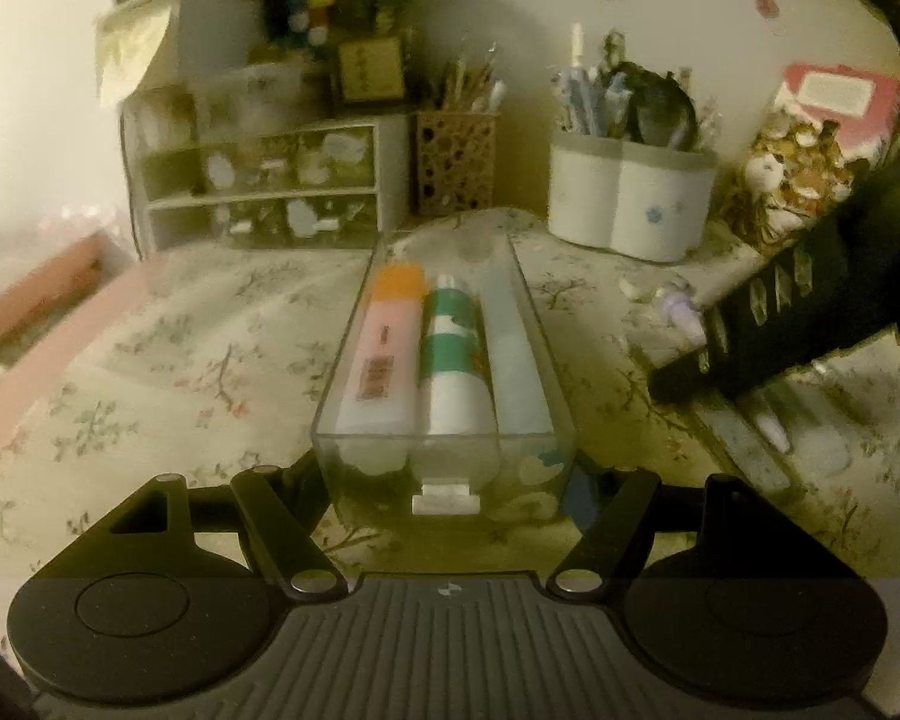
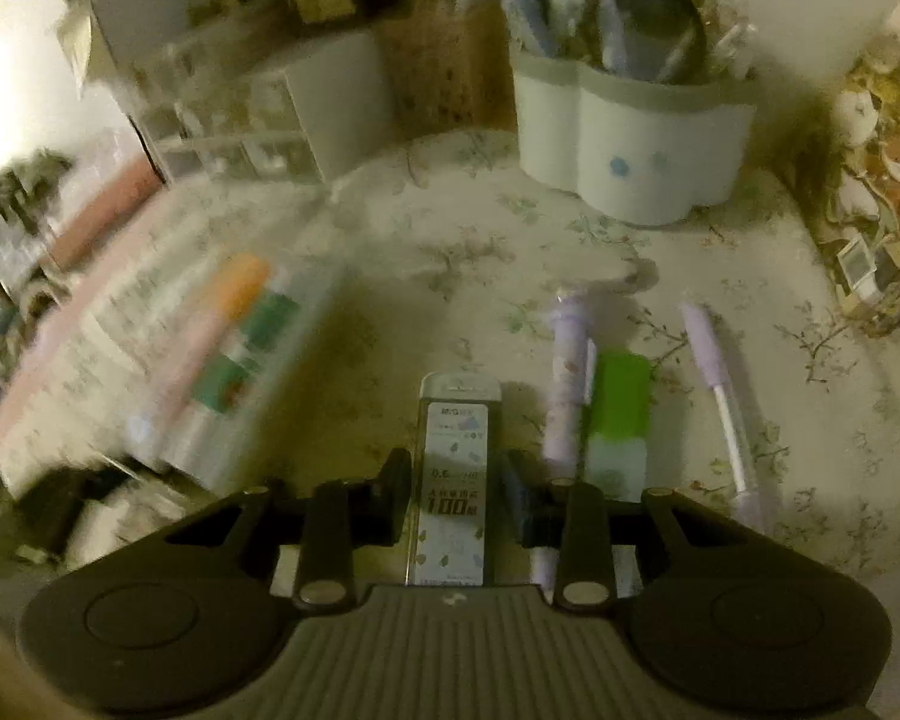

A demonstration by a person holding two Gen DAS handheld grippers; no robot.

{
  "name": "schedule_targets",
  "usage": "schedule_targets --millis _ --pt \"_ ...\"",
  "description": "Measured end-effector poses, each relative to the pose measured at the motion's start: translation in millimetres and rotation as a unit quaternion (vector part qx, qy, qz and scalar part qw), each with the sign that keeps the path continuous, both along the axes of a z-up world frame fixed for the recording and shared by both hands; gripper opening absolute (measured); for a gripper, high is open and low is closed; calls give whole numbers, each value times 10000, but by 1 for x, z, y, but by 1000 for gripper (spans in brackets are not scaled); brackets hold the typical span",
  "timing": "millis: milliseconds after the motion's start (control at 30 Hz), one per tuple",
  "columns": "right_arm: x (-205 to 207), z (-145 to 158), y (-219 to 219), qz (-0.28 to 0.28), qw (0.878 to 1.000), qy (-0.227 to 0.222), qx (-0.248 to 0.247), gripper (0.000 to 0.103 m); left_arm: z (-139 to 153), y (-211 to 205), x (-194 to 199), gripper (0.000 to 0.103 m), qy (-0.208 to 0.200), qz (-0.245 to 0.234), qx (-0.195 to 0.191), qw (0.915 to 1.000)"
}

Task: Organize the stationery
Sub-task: 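Grasp the white lead-refill pack with the right gripper and lift, then lower the lead-refill pack into the clear box and release it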

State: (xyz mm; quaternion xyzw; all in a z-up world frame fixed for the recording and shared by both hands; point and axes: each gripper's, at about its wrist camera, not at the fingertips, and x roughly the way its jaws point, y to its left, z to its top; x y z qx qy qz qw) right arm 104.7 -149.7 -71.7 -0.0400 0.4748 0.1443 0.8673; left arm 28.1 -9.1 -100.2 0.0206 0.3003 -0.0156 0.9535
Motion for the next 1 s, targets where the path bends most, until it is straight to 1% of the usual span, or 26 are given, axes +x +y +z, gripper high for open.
schedule_targets --millis 67,200,233,367,433,500,533,633,733,833,933,1000 --pt "1 10 -3 -100 9995 -88 285 27 1 0 2 72 84 33 -43 9999" --pt "5 29 -4 -163 9962 -224 831 27 -1 1 0 72 3 9 -31 10000" --pt "7 31 -3 -172 9945 -200 1016 28 -1 1 0 72 -12 7 -25 10000" --pt "16 31 8 -227 9844 91 1743 28 -2 1 -3 72 -62 1 -19 10000" --pt "24 27 15 -353 9792 298 1974 28 -2 1 -4 72 -69 -8 -12 10000" --pt "29 25 20 -553 9730 384 2206 28 -2 1 -5 72 -84 -24 -4 10000" --pt "32 24 24 -619 9714 413 2254 28 -2 1 -5 72 -88 -30 -4 10000" --pt "39 24 34 -736 9728 431 2153 28 -2 1 -6 72 -84 -37 -2 10000" --pt "45 18 35 -796 9687 606 2273 28 -1 1 -6 72 -83 -37 -3 10000" --pt "44 11 39 -734 9734 608 2085 28 -1 1 -6 73 -78 -49 -5 10000" --pt "37 15 49 -491 9837 308 1700 28 -1 1 -6 73 -76 -57 -3 10000" --pt "34 18 52 -417 9880 152 1478 28 -1 2 -6 73 -77 -58 -6 10000"
